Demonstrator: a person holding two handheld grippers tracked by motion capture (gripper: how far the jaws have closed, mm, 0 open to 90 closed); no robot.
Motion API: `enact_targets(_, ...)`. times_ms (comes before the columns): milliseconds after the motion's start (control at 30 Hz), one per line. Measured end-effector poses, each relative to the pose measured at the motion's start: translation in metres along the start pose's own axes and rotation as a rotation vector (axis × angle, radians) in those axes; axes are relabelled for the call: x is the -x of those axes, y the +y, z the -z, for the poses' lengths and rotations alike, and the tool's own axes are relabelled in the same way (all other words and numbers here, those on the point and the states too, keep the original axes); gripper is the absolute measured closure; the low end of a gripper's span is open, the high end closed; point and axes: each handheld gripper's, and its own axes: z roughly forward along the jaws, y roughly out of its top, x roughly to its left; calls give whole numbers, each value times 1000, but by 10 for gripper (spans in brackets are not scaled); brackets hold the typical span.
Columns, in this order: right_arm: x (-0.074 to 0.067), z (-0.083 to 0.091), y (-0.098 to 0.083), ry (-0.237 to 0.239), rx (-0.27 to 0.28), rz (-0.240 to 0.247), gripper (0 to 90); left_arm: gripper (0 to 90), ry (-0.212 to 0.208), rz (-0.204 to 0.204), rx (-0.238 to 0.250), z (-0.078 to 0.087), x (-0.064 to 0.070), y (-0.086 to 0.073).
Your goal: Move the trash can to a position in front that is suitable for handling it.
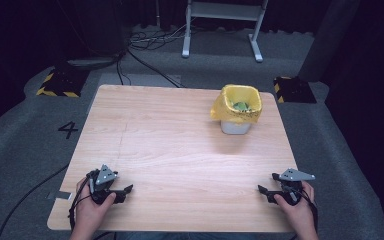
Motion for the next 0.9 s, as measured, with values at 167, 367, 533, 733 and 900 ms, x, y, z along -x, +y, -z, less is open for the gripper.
enact_targets(167,0,0,0,1,0,2,206,236,-1,1,0,0,0,0)
enact_targets(367,0,0,0,2,1,2,206,236,0,0,-1,0,0,0)
enact_targets(533,0,0,0,1,1,2,207,236,-1,0,-1,0,0,0)
enact_targets(733,0,0,0,0,0,0,210,235,-1,-3,-1,0,-1,0)
enact_targets(900,0,0,0,-5,2,-10,225,235,-7,1,-2,-1,-1,1)
